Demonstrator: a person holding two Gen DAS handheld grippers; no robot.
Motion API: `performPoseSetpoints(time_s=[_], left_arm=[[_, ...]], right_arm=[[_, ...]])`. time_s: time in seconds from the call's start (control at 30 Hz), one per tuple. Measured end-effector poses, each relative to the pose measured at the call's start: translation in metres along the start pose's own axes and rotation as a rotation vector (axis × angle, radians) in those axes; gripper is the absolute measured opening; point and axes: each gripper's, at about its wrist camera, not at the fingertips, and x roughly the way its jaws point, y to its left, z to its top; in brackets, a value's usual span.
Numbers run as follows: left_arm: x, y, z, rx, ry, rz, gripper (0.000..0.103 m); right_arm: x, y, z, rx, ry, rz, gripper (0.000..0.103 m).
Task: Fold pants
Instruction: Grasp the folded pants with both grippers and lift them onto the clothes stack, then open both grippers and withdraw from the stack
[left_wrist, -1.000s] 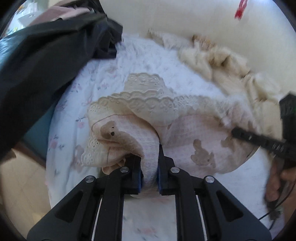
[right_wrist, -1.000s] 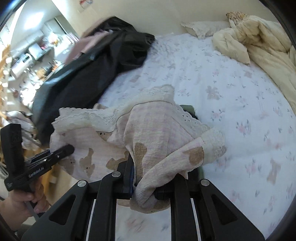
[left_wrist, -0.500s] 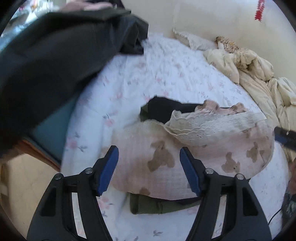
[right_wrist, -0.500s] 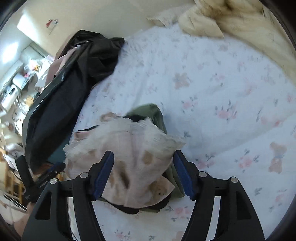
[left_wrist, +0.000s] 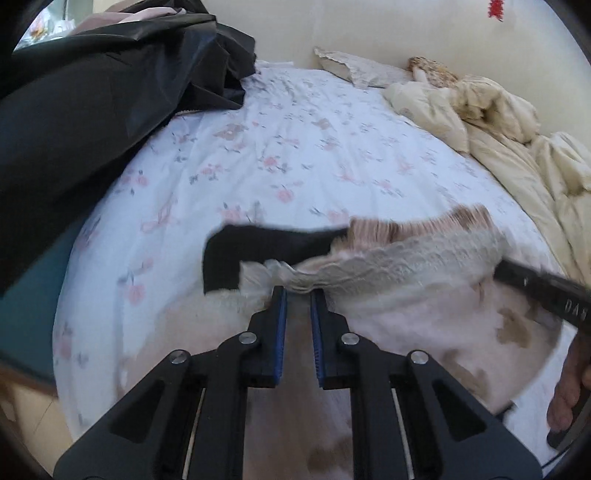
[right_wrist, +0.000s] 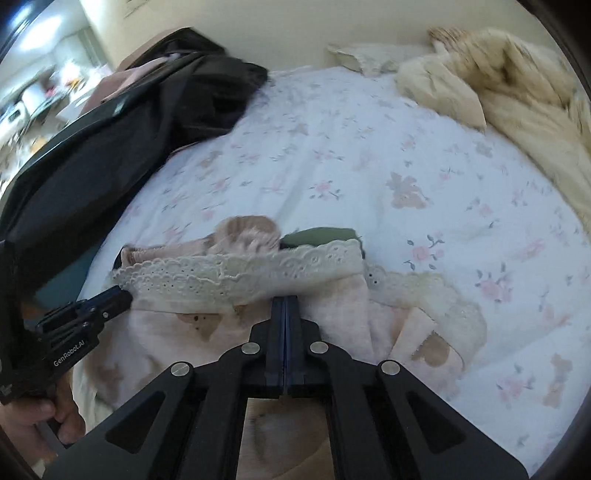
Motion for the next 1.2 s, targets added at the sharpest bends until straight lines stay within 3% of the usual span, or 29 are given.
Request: performPoseSetpoints(time_s=[0.07, 0.13, 0.27, 0.43, 0.47, 0.5, 0.57, 0.6, 0.63, 0.7, 0.87, 1.03, 1.13, 1.2], left_arm=[[0.021, 0.004, 0.007, -0.007, 0.040, 0.001, 0.011], [0.041, 0.005, 0.010, 0.003, 0.128, -0.002, 0.011], [0.056, 0.004, 0.019, 0.035, 0.199, 0.010, 0.011], [0.028, 0.001, 0.019, 0.013, 0.148, 0.029, 0.015], [0.020, 0.003, 0.018, 0.005, 0.136, 0.031, 0.026], [0.009, 0.004, 0.016, 0.002, 0.121, 0.032, 0.050], [-0.020, 0.004, 0.011, 0.011, 0.058, 0.040, 0.077], [-0.036, 0.004, 0.008, 0.017, 0.019, 0.050, 0.080], [-0.055, 0.005, 0.005, 0.014, -0.016, 0.052, 0.080], [-0.090, 0.009, -0.003, -0.011, -0.059, 0.036, 0.080], [-0.167, 0.013, -0.031, -0.025, -0.129, 0.059, 0.080], [-0.237, 0.004, -0.080, 0.003, -0.213, 0.113, 0.080], [-0.270, -0.003, -0.111, -0.004, -0.228, 0.108, 0.080], [-0.291, -0.005, -0.130, -0.034, -0.226, 0.091, 0.088]], right_arm=[[0.021, -0.009, 0.003, 0.018, 0.031, -0.001, 0.000], [0.038, -0.021, 0.007, 0.054, 0.053, 0.015, 0.000], [0.060, -0.044, 0.009, 0.171, 0.142, 0.064, 0.000], [0.043, -0.020, 0.011, 0.039, 0.133, -0.014, 0.000], [0.035, -0.022, 0.012, 0.069, 0.129, 0.014, 0.001], [0.022, -0.023, 0.012, 0.090, 0.107, 0.063, 0.010], [-0.008, -0.014, 0.011, 0.058, 0.056, 0.090, 0.030], [-0.022, -0.008, 0.010, 0.036, 0.039, 0.105, 0.062], [-0.037, -0.003, 0.009, 0.022, 0.015, 0.121, 0.073], [-0.075, 0.005, 0.003, 0.004, -0.044, 0.170, 0.077], [-0.156, 0.024, -0.024, 0.005, -0.123, 0.192, 0.077], [-0.225, 0.042, -0.076, -0.027, -0.190, 0.084, 0.079], [-0.257, 0.049, -0.109, -0.021, -0.215, 0.029, 0.083], [-0.275, 0.052, -0.131, -0.015, -0.226, 0.017, 0.086]])
